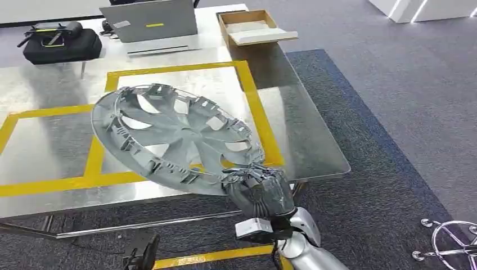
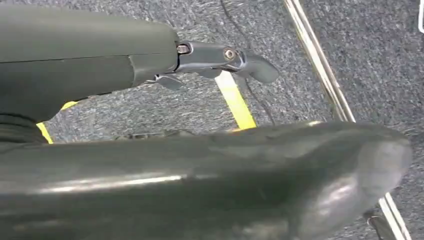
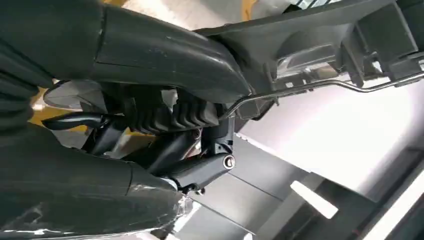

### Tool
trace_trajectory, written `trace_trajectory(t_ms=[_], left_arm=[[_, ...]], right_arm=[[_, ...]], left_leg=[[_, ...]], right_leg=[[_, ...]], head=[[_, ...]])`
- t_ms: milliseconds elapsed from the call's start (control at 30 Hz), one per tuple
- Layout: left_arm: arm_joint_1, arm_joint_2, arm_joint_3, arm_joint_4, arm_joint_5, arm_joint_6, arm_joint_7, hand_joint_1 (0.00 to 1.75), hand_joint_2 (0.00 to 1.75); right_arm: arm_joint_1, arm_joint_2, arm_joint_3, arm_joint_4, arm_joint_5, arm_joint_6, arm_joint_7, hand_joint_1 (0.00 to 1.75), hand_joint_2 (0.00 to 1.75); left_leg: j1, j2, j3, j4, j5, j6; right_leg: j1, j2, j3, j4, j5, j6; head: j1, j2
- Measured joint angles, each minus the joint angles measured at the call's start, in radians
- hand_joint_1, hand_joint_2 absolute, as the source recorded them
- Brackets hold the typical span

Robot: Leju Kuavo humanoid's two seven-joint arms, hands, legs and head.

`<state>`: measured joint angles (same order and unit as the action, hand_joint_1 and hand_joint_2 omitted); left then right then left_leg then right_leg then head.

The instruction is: Take the parts from the cabinet and place them on the table.

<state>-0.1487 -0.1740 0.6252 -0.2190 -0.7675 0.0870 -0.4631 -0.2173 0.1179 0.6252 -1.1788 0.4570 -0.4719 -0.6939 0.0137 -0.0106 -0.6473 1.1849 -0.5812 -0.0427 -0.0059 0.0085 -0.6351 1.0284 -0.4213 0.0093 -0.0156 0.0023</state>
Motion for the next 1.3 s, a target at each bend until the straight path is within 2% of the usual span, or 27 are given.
trace_trajectory(t_ms=[33,67,100,133,200,233,267,367,400,467,533,567,600,633,700,733,767,867,933,967,1033,1067,1100,1167,1233,1267,1300], left_arm=[[0.001,0.002,0.000,0.000,0.001,-0.003,0.000,0.00,0.00],[0.002,0.002,0.000,0.000,0.003,-0.005,0.002,0.00,0.00],[0.002,0.004,0.000,0.000,0.003,-0.008,0.006,0.00,0.00],[0.002,0.005,0.000,0.000,0.003,-0.010,0.007,0.00,0.00],[0.000,0.006,0.000,0.000,0.003,-0.011,0.009,0.00,0.00],[-0.001,0.006,0.000,0.000,0.002,-0.012,0.009,0.00,0.00],[-0.004,0.006,0.000,0.000,0.001,-0.014,0.009,0.00,0.00],[-0.002,0.006,-0.001,0.000,0.000,-0.014,0.012,0.00,0.00],[-0.002,0.005,-0.002,0.000,0.000,-0.014,0.012,0.00,0.00],[-0.005,0.005,-0.003,0.000,0.000,-0.014,0.013,0.00,0.00],[-0.004,0.006,-0.002,0.000,0.005,-0.015,0.013,0.00,0.00],[-0.002,0.007,-0.002,0.000,0.011,-0.017,0.016,0.00,0.00],[0.000,0.009,-0.001,0.000,0.014,-0.021,0.024,0.00,0.00],[0.001,0.011,-0.001,0.000,0.014,-0.024,0.032,0.00,0.00],[0.004,0.015,0.000,0.000,0.009,-0.031,0.042,0.00,0.00],[0.004,0.015,0.000,0.000,0.005,-0.033,0.042,0.00,0.00],[0.001,0.017,0.000,0.000,0.003,-0.036,0.042,0.00,0.00],[0.000,0.019,0.000,0.000,0.003,-0.043,0.038,0.00,0.00],[-0.006,0.021,0.000,-0.001,0.004,-0.045,0.035,0.00,0.00],[-0.010,0.020,0.000,-0.001,0.005,-0.047,0.036,0.00,0.00],[-0.014,0.021,0.000,-0.001,0.008,-0.047,0.037,0.00,0.00],[-0.013,0.021,0.000,-0.001,0.009,-0.047,0.037,0.00,0.00],[-0.011,0.021,0.000,-0.001,0.011,-0.047,0.037,0.00,0.00],[-0.008,0.022,0.000,-0.001,0.011,-0.044,0.037,0.00,0.00],[-0.008,0.023,0.000,-0.001,0.012,-0.041,0.036,0.00,0.00],[-0.009,0.023,0.000,-0.001,0.010,-0.040,0.035,0.00,0.00],[-0.011,0.023,-0.001,-0.001,0.005,-0.039,0.036,0.00,0.00]], right_arm=[[-0.004,0.000,0.005,0.009,0.007,-0.003,0.000,1.75,1.75],[-0.007,0.000,0.008,0.017,0.010,-0.003,0.000,1.75,1.75],[-0.008,0.000,0.011,0.028,0.013,-0.003,0.001,1.75,1.75],[-0.009,0.000,0.013,0.037,0.015,-0.002,0.003,1.75,1.75],[-0.015,0.000,0.015,0.055,0.016,0.008,0.015,1.75,1.75],[-0.022,0.000,0.015,0.064,0.013,0.016,0.020,1.75,1.75],[-0.029,0.000,0.015,0.071,0.012,0.021,0.024,1.75,1.75],[-0.033,0.000,0.015,0.089,0.012,0.032,0.029,1.75,1.75],[-0.034,0.000,0.015,0.094,0.016,0.032,0.031,1.75,1.75],[-0.036,0.000,0.016,0.103,0.039,0.024,0.035,1.75,1.75],[-0.037,0.003,0.018,0.114,0.065,-0.003,0.035,1.75,1.75],[-0.037,0.009,0.018,0.123,0.076,-0.021,0.038,1.75,1.75],[-0.041,0.019,0.018,0.135,0.084,-0.033,0.045,1.75,1.75],[-0.048,0.029,0.020,0.147,0.086,-0.036,0.052,1.75,1.75],[-0.070,0.051,0.024,0.169,0.070,-0.017,0.060,1.75,1.75],[-0.080,0.059,0.026,0.177,0.054,-0.001,0.061,1.75,1.75],[-0.091,0.066,0.029,0.183,0.040,0.013,0.060,1.75,1.75],[-0.094,0.079,0.032,0.198,0.018,0.035,0.060,1.75,1.75],[-0.097,0.083,0.032,0.208,0.010,0.048,0.061,1.75,1.75],[-0.099,0.086,0.032,0.214,0.007,0.055,0.060,1.75,1.75],[-0.100,0.091,0.032,0.225,-0.003,0.067,0.053,1.75,1.75],[-0.100,0.092,0.032,0.231,-0.008,0.072,0.051,1.75,1.75],[-0.101,0.092,0.032,0.238,-0.008,0.076,0.048,1.75,1.75],[-0.102,0.094,0.037,0.245,-0.009,0.082,0.045,1.75,1.75],[-0.108,0.101,0.038,0.251,-0.013,0.082,0.045,1.75,1.75],[-0.114,0.102,0.039,0.255,-0.016,0.082,0.045,1.75,1.75],[-0.119,0.102,0.039,0.258,-0.018,0.080,0.044,1.75,1.75]], left_leg=[[0.000,0.000,-0.043,0.083,-0.031,-0.001],[-0.001,0.000,-0.073,0.135,-0.038,-0.003],[0.000,0.000,-0.078,0.133,-0.018,-0.003],[0.000,0.000,-0.065,0.094,0.020,-0.002],[0.002,0.001,0.014,-0.080,0.120,-0.001],[0.003,0.003,0.047,-0.150,0.137,-0.002],[0.000,0.000,0.057,-0.177,0.126,0.004],[-0.004,-0.002,0.050,-0.169,0.128,0.025],[0.003,-0.001,0.052,-0.173,0.133,0.033],[0.004,-0.001,0.054,-0.173,0.133,0.044],[0.004,-0.001,0.053,-0.172,0.132,0.046],[0.003,-0.001,0.054,-0.172,0.132,0.046],[0.003,-0.001,0.055,-0.172,0.131,0.047],[0.003,-0.001,0.057,-0.172,0.130,0.047],[0.003,-0.001,0.064,-0.172,0.126,0.043],[0.003,-0.002,0.066,-0.172,0.123,0.039],[-0.004,-0.002,0.061,-0.168,0.121,0.033],[0.001,-0.003,0.062,-0.180,0.131,0.015],[0.003,0.000,0.061,-0.172,0.117,0.002],[0.001,0.001,0.040,-0.129,0.087,0.000],[0.001,0.001,-0.045,0.041,0.014,-0.003],[0.001,0.001,-0.081,0.109,0.001,-0.003],[0.001,0.001,-0.101,0.135,0.007,-0.003],[0.001,0.001,-0.071,0.063,0.075,-0.002],[0.002,0.002,0.011,-0.115,0.172,0.003],[-0.001,0.002,0.029,-0.155,0.171,0.003],[0.001,0.002,0.035,-0.177,0.156,0.012]], right_leg=[[0.000,0.000,0.000,0.000,-0.001,-0.002],[0.000,0.000,0.000,0.000,-0.001,-0.002],[0.000,0.001,0.001,0.000,-0.001,-0.002],[0.000,0.001,0.002,0.000,-0.001,-0.001],[-0.002,0.002,0.007,0.001,-0.003,0.002],[0.000,0.002,0.008,0.002,-0.004,0.009],[0.008,0.003,0.002,0.011,-0.006,0.015],[0.005,0.002,0.005,-0.002,0.002,0.028],[0.005,0.002,0.004,0.000,-0.001,0.034],[0.004,-0.002,-0.032,0.071,-0.049,0.044],[0.003,-0.002,-0.112,0.242,-0.123,0.049],[0.003,-0.002,-0.145,0.308,-0.142,0.049],[0.003,-0.002,-0.156,0.322,-0.135,0.047],[0.003,-0.002,-0.139,0.287,-0.105,0.044],[0.003,-0.002,-0.053,0.112,-0.017,0.037],[0.003,-0.002,-0.012,0.030,0.008,0.034],[0.005,-0.001,0.009,0.007,-0.009,0.032],[0.011,0.002,0.001,0.010,-0.006,0.017],[0.003,0.001,0.008,-0.004,0.001,0.005],[0.003,0.000,0.009,-0.005,0.001,-0.002],[0.004,0.004,0.008,-0.007,-0.019,-0.017],[0.005,0.003,0.011,-0.007,-0.022,-0.018],[0.005,0.003,0.017,-0.007,-0.025,-0.017],[0.005,0.002,0.032,-0.006,-0.021,-0.011],[0.004,0.004,0.046,-0.005,-0.026,-0.003],[0.014,0.005,0.043,0.002,-0.031,0.005],[0.013,0.006,0.036,0.004,-0.031,0.009]], head=[[0.000,0.000],[0.000,0.000],[0.000,0.000],[0.000,0.000],[0.000,0.000],[0.000,0.000],[-0.002,0.000],[0.001,0.000],[-0.002,0.000],[0.010,0.000],[0.010,0.000],[0.009,0.000],[0.010,0.000],[0.009,0.000],[0.009,0.000],[0.010,0.000],[0.009,0.000],[0.007,0.000],[0.006,0.000],[0.000,0.000],[-0.002,0.000],[-0.002,0.000],[-0.001,0.000],[-0.001,0.000],[-0.002,0.000],[-0.003,0.000],[-0.003,0.000]])
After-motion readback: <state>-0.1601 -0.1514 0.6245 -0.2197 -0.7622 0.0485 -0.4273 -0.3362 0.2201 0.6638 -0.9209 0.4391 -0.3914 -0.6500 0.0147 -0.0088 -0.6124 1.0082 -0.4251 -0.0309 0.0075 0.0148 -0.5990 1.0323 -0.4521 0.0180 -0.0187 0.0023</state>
